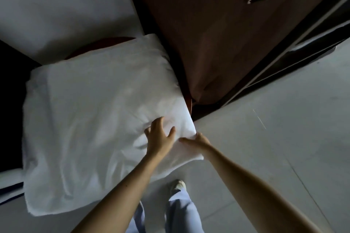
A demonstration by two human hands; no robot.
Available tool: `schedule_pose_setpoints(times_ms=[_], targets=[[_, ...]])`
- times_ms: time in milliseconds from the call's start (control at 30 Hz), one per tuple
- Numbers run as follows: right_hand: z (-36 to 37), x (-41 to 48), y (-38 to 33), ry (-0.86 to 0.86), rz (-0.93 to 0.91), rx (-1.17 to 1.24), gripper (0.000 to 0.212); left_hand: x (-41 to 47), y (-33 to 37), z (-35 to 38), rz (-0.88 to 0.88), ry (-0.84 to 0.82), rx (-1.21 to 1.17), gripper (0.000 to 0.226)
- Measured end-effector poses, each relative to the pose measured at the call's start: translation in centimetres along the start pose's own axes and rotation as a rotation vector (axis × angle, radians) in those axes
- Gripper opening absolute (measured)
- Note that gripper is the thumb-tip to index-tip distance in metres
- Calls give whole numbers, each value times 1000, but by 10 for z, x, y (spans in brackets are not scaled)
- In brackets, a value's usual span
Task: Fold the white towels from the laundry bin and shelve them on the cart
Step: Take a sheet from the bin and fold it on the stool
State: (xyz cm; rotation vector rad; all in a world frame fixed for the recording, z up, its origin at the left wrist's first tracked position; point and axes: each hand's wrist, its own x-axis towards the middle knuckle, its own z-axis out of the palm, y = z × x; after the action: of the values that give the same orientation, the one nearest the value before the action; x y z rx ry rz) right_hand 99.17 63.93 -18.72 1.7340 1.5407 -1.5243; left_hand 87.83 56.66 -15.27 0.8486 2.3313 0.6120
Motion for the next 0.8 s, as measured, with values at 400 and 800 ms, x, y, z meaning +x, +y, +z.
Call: schedule_pose_setpoints(times_ms=[400,800], targets=[[24,-97,-117,-151,-547,-140,33,22,42,-112,-390,-195,-139,67],[61,-130,-192,-402,-744,-650,47,-5,-42,-237,-233,-53,207,35]])
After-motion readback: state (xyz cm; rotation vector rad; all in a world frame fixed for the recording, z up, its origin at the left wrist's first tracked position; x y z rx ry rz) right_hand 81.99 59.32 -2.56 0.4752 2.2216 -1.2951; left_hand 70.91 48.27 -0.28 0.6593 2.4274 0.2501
